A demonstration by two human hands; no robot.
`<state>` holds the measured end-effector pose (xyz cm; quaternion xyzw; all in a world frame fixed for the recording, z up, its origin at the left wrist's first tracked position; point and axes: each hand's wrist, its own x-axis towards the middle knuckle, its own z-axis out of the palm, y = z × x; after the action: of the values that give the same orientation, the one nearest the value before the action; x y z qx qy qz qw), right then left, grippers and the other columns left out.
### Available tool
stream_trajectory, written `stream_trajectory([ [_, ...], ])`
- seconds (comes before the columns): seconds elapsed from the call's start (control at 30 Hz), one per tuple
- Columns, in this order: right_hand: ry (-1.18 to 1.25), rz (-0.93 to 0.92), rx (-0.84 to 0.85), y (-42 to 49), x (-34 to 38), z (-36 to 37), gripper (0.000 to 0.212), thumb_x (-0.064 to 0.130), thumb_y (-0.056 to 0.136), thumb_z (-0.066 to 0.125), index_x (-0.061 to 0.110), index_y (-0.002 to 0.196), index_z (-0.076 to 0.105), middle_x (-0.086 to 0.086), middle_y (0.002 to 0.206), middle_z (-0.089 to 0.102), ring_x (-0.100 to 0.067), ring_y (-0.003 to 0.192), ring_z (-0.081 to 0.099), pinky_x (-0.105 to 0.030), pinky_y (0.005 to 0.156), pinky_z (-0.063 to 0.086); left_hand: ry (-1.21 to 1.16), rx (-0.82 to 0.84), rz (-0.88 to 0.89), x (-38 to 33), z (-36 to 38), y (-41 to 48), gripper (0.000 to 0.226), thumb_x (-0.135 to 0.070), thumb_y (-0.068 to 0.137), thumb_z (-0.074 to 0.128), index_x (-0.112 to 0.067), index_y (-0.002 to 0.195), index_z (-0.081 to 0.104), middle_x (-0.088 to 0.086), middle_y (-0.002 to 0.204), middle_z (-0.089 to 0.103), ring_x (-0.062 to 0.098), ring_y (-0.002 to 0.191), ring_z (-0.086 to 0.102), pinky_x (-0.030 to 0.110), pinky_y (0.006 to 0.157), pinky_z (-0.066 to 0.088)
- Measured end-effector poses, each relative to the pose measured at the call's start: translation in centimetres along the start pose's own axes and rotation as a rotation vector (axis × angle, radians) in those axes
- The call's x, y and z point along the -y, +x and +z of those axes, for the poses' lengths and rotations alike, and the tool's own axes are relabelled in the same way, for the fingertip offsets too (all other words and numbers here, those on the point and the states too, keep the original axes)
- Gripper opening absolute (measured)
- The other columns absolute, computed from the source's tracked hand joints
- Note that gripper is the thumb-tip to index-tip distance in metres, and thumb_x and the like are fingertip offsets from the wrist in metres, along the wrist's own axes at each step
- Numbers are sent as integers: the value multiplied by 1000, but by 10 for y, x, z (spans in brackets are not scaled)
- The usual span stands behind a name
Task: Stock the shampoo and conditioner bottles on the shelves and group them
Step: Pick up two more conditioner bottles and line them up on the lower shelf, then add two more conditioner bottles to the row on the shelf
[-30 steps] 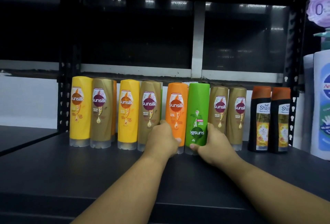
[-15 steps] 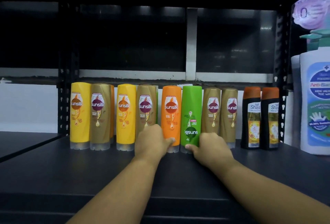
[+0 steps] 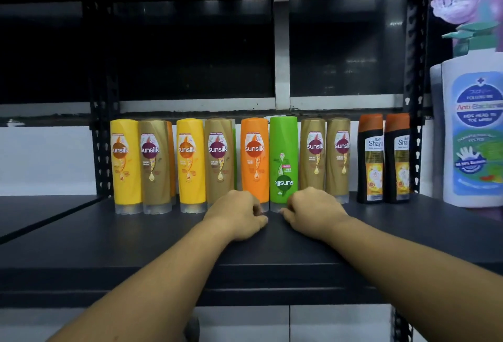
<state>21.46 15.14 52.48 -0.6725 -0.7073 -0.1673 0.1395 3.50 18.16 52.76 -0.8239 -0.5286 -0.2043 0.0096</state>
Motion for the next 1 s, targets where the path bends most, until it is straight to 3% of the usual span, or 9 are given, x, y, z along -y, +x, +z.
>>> stream_trajectory([
  [0.23, 168, -42, 154, -33, -3, -15, 39, 52, 99, 49, 22, 110, 71, -6, 107, 70, -24, 98, 64, -37, 84, 54, -54, 81, 93, -15, -9, -41, 34, -46, 100, 58, -27, 123, 73, -8, 125, 69, 15, 116, 59, 36, 102, 51],
  [0.4, 319, -71, 153, -77, -8, -31, 39, 53, 98, 51, 25, 115, 72, 5, 110, 73, -13, 99, 64, -38, 90, 55, -145, 21, 114, -25, -17, -81, 29, -44, 98, 61, -27, 115, 78, -12, 112, 75, 6, 101, 65, 33, 95, 54],
  [0.53, 361, -129, 58, -123, -2, -37, 38, 49, 103, 45, 28, 123, 69, 8, 117, 73, -15, 109, 64, -39, 94, 52, -139, -67, 140, -42, -17, -120, 29, -42, 100, 58, -26, 113, 78, -8, 109, 76, 11, 102, 65, 37, 92, 54],
  [0.6, 368, -155, 29, -148, 2, -38, 42, 48, 104, 44, 28, 136, 61, 8, 131, 67, -16, 121, 60, -37, 104, 47, -143, -88, 150, -51, -17, -140, 30, -42, 100, 59, -26, 119, 76, -6, 114, 76, 15, 108, 66, 38, 94, 54],
  [0.7, 359, -194, -4, -179, 8, -40, 43, 42, 106, 44, 25, 145, 53, 7, 147, 55, -15, 140, 44, -37, 121, 26, -201, -104, 173, -61, -14, -169, 30, -38, 99, 61, -28, 125, 73, -5, 119, 75, 16, 116, 64, 39, 99, 52],
  [0.8, 425, -163, -32, -212, 13, -33, 44, 37, 106, 45, 25, 148, 51, 7, 152, 50, -9, 148, 32, -33, 125, 16, -256, -76, 162, -68, -2, -200, 38, -37, 100, 61, -28, 136, 66, -6, 137, 66, 12, 135, 53, 33, 111, 43],
  [0.9, 437, -116, 52, -251, 21, -12, 46, 34, 106, 44, 24, 151, 46, 5, 155, 47, -11, 149, 31, -29, 121, 21, -265, 13, 119, -68, 23, -234, 46, -42, 100, 61, -28, 143, 60, -6, 150, 55, 10, 144, 43, 31, 118, 36],
  [1.0, 426, -73, 199, -294, 24, 18, 49, 41, 104, 45, 26, 150, 46, 4, 151, 51, -17, 140, 45, -34, 114, 39, -291, 90, 91, -65, 62, -270, 45, -40, 99, 62, -27, 142, 61, -9, 147, 59, 12, 138, 50, 29, 114, 40],
])
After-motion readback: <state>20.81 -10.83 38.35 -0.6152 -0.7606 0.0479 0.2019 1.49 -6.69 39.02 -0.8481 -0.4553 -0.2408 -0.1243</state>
